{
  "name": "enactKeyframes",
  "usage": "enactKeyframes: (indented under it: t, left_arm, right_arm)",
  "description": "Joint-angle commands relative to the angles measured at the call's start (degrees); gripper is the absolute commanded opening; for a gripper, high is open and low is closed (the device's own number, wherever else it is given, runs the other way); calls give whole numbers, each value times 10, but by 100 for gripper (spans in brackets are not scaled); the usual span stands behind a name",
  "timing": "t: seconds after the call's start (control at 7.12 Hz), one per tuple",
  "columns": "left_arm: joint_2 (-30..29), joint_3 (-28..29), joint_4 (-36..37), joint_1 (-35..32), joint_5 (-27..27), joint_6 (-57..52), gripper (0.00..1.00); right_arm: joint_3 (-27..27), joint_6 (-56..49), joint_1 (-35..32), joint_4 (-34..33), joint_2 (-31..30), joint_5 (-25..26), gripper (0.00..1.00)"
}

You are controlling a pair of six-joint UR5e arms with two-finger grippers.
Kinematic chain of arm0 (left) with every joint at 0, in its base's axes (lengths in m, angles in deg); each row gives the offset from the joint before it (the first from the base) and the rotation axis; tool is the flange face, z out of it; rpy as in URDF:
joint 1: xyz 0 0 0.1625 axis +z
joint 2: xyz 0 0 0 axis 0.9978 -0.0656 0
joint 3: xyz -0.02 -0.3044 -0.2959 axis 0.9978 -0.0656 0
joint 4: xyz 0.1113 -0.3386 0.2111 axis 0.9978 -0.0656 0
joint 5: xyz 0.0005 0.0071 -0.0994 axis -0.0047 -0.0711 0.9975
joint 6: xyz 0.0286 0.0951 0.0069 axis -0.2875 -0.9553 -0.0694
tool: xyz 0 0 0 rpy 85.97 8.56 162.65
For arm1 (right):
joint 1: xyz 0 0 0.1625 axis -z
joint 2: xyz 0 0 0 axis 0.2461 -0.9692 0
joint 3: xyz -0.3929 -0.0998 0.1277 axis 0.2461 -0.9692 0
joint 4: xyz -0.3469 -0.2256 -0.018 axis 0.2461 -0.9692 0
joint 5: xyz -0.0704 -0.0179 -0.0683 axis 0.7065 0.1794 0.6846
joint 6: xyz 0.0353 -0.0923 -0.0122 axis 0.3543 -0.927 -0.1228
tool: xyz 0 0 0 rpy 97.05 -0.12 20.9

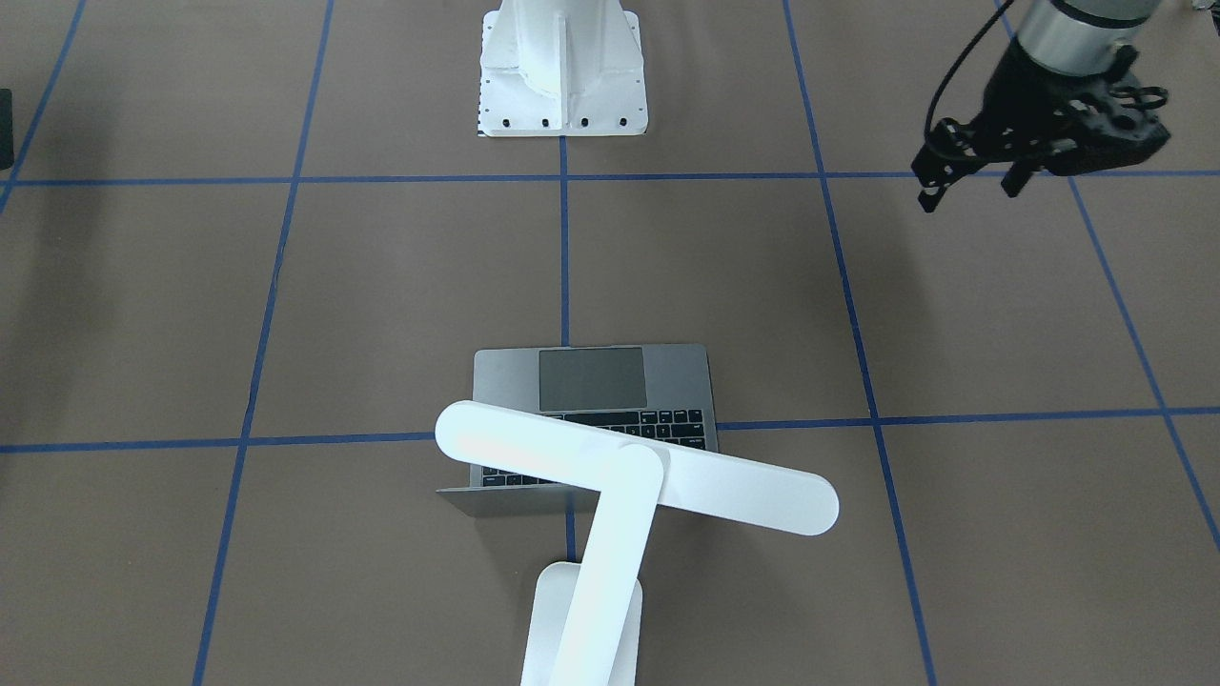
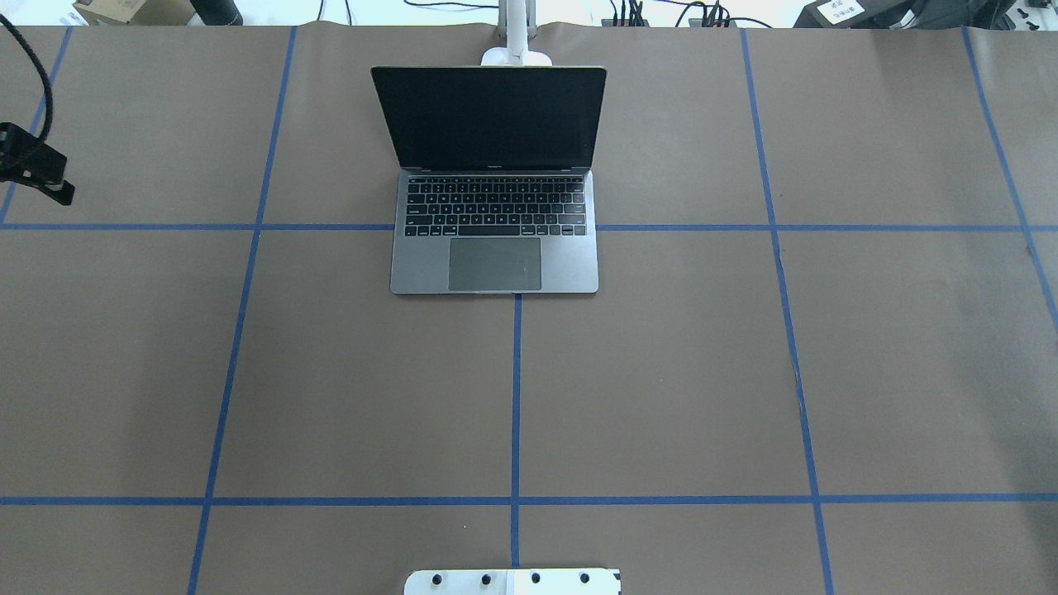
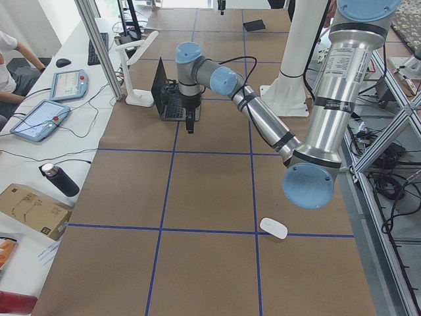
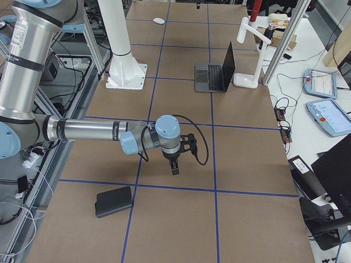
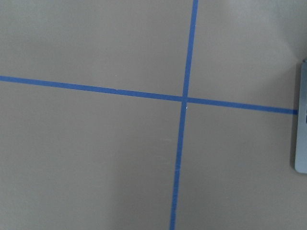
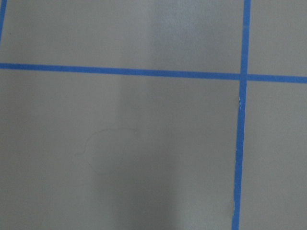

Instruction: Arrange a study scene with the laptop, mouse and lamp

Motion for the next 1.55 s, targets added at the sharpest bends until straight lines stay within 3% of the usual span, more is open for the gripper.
enactKeyframes:
  t: [0.0, 0.14, 0.42, 0.7, 1.12, 1.41]
  left_arm:
    - [15, 25, 0, -28, 27, -97, 100]
    - [14, 25, 0, -29, 27, -95, 100]
    - [13, 22, 0, -35, 27, -91, 100]
    - [13, 18, 0, -36, 27, -90, 100]
    - [13, 1, -11, -36, 27, -89, 100]
    - [13, -2, -11, -42, 27, -89, 100]
  right_arm:
    - [-49, -182, 4, -7, -12, -20, 99]
    - [-60, -231, 18, -10, -24, -46, 99]
    - [-64, -267, 40, -27, -43, -51, 99]
    - [-67, -334, 137, -69, -37, -58, 96]
    - [-70, -539, 125, -231, -18, -49, 95]
    - [-84, -611, 128, -302, 17, -27, 94]
